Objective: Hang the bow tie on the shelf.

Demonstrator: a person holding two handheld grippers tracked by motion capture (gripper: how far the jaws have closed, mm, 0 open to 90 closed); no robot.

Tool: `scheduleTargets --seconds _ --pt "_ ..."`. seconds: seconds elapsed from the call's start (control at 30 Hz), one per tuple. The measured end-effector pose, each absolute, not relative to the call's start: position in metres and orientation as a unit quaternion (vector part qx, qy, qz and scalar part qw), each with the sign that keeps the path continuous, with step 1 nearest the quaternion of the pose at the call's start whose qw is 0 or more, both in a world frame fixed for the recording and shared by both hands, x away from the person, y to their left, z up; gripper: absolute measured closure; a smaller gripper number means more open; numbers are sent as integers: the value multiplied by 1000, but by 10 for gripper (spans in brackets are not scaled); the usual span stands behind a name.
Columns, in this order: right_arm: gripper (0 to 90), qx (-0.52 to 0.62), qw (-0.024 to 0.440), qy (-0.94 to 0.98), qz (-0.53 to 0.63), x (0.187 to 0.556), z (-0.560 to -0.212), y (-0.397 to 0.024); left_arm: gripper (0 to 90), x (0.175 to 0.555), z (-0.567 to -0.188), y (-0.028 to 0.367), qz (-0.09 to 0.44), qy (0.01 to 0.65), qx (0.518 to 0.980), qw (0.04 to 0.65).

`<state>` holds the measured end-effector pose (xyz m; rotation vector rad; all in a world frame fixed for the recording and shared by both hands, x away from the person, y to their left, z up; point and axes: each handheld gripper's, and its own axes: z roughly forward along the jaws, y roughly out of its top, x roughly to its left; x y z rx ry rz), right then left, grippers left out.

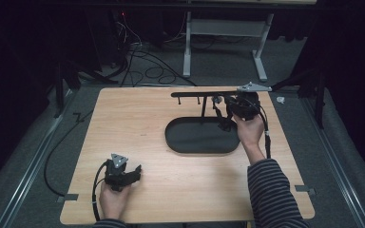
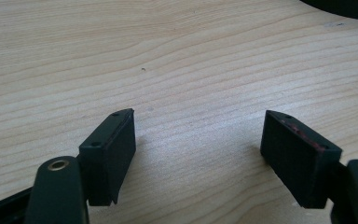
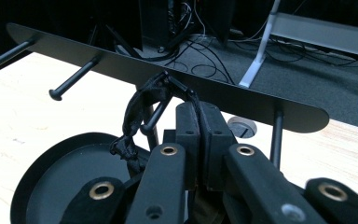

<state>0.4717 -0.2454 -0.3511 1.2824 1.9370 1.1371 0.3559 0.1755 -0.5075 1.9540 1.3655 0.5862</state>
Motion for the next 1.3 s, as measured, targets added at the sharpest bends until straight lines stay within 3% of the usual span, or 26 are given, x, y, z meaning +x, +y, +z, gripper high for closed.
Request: scheduleTargets --seconds 1.0,1.3 --pt "855 491 258 733 393 477 -373 -246 266 356 -507 176 224 523 751 336" --pt "738 489 255 730 403 474 -370 -247 266 356 -508 175 225 523 750 337"
